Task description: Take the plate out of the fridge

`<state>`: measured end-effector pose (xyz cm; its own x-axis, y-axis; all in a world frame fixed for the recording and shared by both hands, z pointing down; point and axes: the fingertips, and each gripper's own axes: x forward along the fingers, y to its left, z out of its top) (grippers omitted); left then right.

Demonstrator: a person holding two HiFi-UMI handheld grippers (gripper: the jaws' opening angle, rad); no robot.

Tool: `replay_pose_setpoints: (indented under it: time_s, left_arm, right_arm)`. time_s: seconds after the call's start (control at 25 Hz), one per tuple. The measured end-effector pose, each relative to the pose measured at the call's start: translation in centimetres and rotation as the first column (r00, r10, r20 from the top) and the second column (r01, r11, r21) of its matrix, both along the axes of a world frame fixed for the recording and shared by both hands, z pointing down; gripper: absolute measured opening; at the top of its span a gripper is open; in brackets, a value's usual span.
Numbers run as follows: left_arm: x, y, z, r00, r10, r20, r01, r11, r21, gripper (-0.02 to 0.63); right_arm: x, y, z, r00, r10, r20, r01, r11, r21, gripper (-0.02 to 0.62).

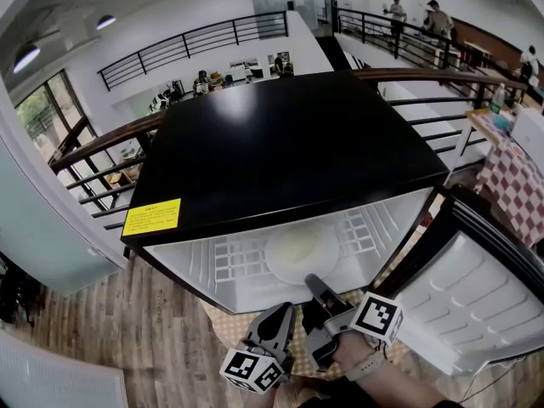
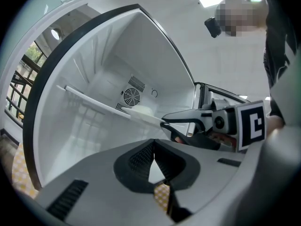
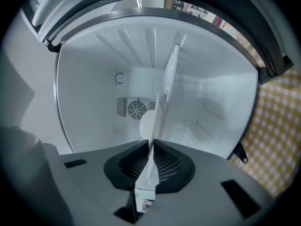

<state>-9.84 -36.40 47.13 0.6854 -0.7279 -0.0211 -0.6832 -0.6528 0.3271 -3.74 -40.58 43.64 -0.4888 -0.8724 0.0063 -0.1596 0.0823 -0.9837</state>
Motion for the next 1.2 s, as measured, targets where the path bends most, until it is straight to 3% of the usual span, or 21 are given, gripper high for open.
replay_pose_setpoints:
  time_s: [0.24, 0.4, 1.2]
  left_arm:
    - [-0.2, -0.1, -0.1, 1.000, -0.002, -0.006, 0.002, 1.000, -0.004, 0.009]
    - [-0.2, 0.0, 0.1, 1.000, 0.001, -0.006, -0.001, 1.000, -0.004, 0.009]
    - [0.1, 0.0, 0.7, 1.000, -0.012, -0.026, 0.011, 0.999, -0.031, 0.008]
  right_arm:
    - [0.1, 0.1, 0.1, 1.000, 0.007, -0.004, -0.007, 1.000, 0.030, 0.055]
    - [-0.1, -0.5, 0.5, 0.999, 0.004, 0.043, -0.004, 1.000, 0.001, 0.107]
    - [0.3, 0.0, 0.8, 0.995, 0.033, 0.093, -0.029, 0.999, -0.046, 0.070]
